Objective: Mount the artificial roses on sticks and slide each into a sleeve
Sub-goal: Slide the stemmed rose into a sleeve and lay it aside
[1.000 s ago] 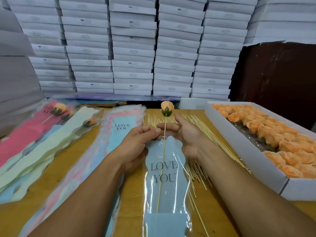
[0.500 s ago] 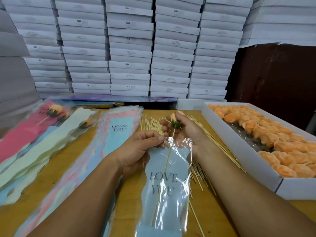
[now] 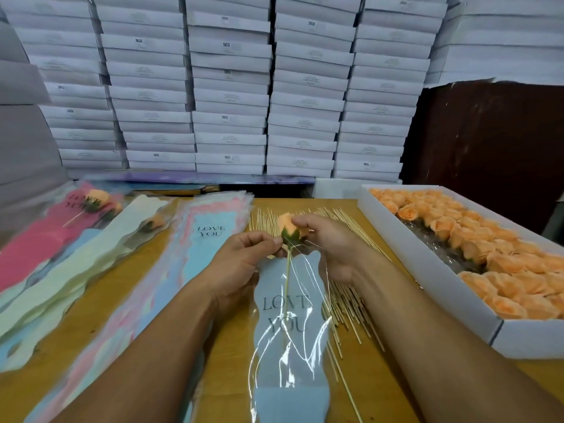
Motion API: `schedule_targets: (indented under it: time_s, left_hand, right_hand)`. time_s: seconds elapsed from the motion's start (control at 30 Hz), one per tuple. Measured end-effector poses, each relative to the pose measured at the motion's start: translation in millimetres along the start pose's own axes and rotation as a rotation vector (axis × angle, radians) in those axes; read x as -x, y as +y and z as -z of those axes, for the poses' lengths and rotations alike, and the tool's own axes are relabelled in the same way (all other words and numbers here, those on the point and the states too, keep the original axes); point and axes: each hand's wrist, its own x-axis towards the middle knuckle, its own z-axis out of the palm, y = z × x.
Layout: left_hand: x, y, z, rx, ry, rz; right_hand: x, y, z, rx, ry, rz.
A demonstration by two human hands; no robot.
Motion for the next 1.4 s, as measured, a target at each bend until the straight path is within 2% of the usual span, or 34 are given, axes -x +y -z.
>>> schedule_targets:
  time_s: [0.13, 0.3, 0.77, 1.0, 1.13, 1.23, 1.33, 1.4]
  left_hand:
    - [-1, 0, 0, 0.0, 0.015, 0.005]
    - [-1, -1, 0, 0.066, 0.04, -0.03]
    - [-5, -3, -4, -0.007, 0.208, -0.058]
    - [-3, 0, -9, -0.092, 0.225, -0.163]
    - [-3, -1, -8, -0.028, 0.241, -0.145]
    - [-5, -1, -6, -0.052, 0.279, -0.119]
    - [-8, 0, -1, -0.004, 0.3, -0.108]
    - [-9, 0, 2, -0.007, 0.303, -0.107]
  right_hand:
    - [-1, 0, 0, 0.046, 0.06, 0.086]
    - [3, -1, 3, 0.132, 0.092, 0.05]
    - [6, -3, -3, 0.234, 0.005, 0.046]
    - [4, 3, -7, 0.402, 0.025, 0.047]
    - [3, 3, -7, 0.393, -0.028, 0.029]
    - [6, 2, -4, 0.354, -0.129, -0.009]
    - [12, 1, -1, 0.27, -0.248, -0.047]
    - [12, 1, -1, 0.155, -0.253, -0.11]
